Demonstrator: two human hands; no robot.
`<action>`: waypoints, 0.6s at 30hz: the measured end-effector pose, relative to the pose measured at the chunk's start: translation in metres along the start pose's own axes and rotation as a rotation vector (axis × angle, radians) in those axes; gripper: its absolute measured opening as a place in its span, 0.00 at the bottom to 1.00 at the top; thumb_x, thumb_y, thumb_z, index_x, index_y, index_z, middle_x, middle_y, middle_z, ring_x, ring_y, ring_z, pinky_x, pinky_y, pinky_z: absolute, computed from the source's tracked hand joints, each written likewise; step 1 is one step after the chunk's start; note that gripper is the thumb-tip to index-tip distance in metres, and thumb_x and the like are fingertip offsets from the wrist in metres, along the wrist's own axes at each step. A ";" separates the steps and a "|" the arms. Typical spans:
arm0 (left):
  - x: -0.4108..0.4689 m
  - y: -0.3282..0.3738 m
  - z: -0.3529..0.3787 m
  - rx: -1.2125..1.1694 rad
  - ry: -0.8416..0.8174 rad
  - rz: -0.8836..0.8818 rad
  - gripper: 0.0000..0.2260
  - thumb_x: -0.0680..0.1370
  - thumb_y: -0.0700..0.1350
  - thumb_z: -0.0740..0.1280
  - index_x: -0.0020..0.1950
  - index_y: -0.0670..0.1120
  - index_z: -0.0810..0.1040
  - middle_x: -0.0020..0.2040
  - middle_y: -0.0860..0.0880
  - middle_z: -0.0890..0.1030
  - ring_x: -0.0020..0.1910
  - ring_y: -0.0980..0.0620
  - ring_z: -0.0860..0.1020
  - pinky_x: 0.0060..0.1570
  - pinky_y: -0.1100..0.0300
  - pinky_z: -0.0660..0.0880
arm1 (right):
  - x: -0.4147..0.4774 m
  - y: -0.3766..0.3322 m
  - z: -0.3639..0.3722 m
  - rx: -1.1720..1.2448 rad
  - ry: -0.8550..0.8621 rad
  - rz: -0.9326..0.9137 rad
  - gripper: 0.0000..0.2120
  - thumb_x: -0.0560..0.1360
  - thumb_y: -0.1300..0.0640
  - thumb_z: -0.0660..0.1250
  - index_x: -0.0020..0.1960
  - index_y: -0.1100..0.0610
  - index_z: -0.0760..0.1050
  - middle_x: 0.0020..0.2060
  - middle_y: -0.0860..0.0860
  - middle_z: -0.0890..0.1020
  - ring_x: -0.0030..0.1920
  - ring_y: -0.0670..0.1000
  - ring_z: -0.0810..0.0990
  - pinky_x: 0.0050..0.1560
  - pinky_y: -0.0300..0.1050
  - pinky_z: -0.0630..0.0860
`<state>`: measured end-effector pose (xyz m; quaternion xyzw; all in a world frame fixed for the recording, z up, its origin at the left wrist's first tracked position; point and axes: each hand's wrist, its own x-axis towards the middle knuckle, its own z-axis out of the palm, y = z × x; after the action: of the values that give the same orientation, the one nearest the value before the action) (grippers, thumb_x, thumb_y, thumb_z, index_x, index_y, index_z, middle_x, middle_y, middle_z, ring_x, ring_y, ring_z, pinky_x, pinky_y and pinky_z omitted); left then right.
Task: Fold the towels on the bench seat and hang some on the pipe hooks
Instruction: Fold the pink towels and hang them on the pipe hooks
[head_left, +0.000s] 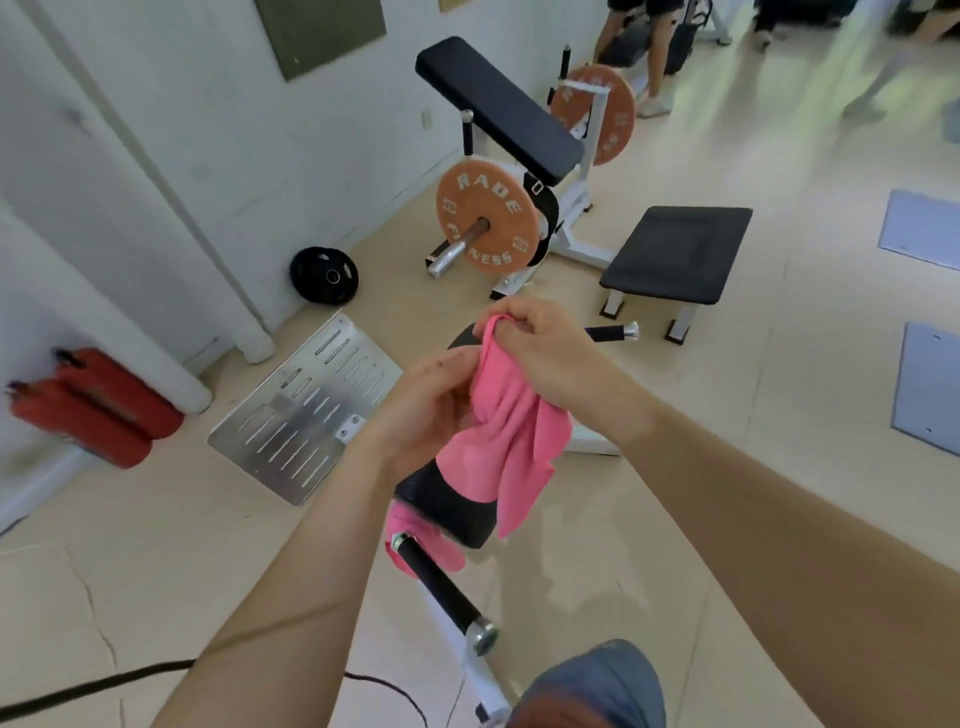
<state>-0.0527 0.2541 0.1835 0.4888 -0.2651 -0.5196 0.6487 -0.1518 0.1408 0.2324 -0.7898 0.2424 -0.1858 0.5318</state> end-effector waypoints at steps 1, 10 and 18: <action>-0.002 0.002 -0.001 -0.054 0.022 0.004 0.16 0.76 0.46 0.68 0.57 0.36 0.77 0.50 0.41 0.80 0.49 0.47 0.79 0.52 0.52 0.78 | 0.004 -0.004 -0.002 -0.054 -0.009 -0.052 0.13 0.78 0.65 0.57 0.43 0.54 0.77 0.41 0.46 0.80 0.46 0.46 0.78 0.53 0.38 0.73; -0.001 0.049 -0.055 0.495 0.085 -0.041 0.18 0.65 0.60 0.75 0.44 0.46 0.84 0.24 0.54 0.65 0.23 0.57 0.60 0.25 0.65 0.56 | 0.036 0.003 -0.036 -0.347 -0.326 -0.127 0.08 0.77 0.48 0.64 0.43 0.48 0.79 0.39 0.41 0.80 0.43 0.39 0.77 0.49 0.38 0.72; 0.050 -0.025 -0.037 0.050 0.225 0.065 0.10 0.73 0.41 0.65 0.43 0.51 0.85 0.41 0.52 0.84 0.43 0.56 0.80 0.49 0.60 0.76 | 0.117 -0.012 0.021 -0.550 -0.757 -0.206 0.06 0.75 0.53 0.69 0.44 0.55 0.78 0.40 0.46 0.81 0.40 0.44 0.77 0.38 0.31 0.71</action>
<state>-0.0160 0.2211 0.1384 0.5511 -0.2190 -0.4334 0.6786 -0.0425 0.0923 0.2395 -0.9334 -0.0075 0.1344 0.3327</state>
